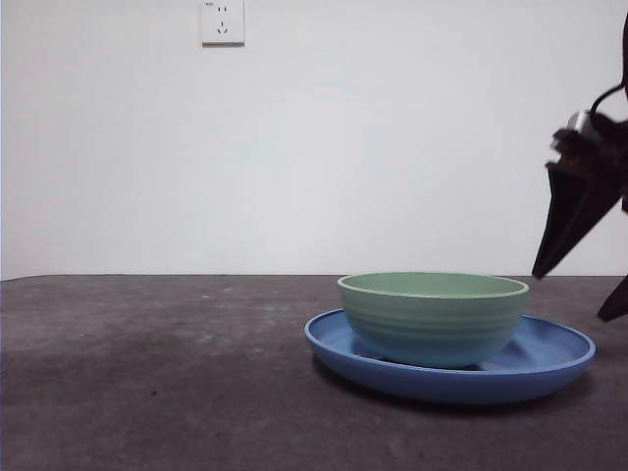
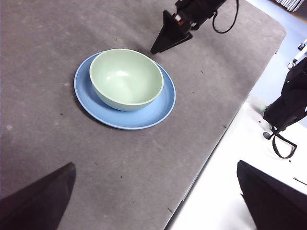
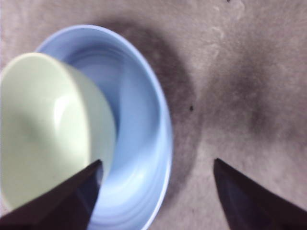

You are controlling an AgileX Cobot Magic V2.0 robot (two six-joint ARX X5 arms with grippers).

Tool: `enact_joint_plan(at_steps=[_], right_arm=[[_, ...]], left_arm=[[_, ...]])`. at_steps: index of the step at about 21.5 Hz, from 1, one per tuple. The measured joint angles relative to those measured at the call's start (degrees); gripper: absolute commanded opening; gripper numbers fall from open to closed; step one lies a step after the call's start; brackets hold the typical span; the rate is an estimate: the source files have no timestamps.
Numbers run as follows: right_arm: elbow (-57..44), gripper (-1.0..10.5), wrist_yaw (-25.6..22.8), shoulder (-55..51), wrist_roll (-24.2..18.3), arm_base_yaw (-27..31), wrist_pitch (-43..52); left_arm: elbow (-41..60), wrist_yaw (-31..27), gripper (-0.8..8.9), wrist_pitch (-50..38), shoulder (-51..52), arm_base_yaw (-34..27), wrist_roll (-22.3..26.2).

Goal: Place the green bowl on the blue plate

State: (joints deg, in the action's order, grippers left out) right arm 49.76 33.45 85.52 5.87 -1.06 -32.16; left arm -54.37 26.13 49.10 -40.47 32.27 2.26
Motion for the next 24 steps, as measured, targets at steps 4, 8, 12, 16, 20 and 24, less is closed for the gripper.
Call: enact_joint_plan(at_steps=[4, 8, 12, 16, 20, 24], right_arm=[[0.0, 2.7, 3.6, 5.0, -0.1, 0.0, 1.7], [0.0, 2.0, 3.9, 8.3, -0.2, 0.0, 2.3], [0.0, 1.2, 4.1, 9.3, -1.2, 0.0, 2.6], [0.0, 0.1, 4.4, 10.0, -1.5, 0.0, 2.7], [0.0, 0.1, 4.3, 10.1, -1.5, 0.0, 2.8], [0.7, 0.1, 4.1, 10.1, -0.7, 0.0, 1.8]], left_arm=[[0.0, 0.0, 5.36, 0.0, 0.0, 0.0, 0.0], [0.0, 0.0, 5.36, 0.2, 0.0, 0.0, 0.0], [0.0, 0.0, 5.36, 0.3, 0.0, 0.0, 0.0], [0.0, 0.0, 5.36, 0.3, 0.0, 0.0, 0.0], [0.0, 0.0, 5.36, 0.3, 0.0, 0.0, 0.0], [0.0, 0.0, 5.36, 0.9, 0.0, 0.0, 0.0]])
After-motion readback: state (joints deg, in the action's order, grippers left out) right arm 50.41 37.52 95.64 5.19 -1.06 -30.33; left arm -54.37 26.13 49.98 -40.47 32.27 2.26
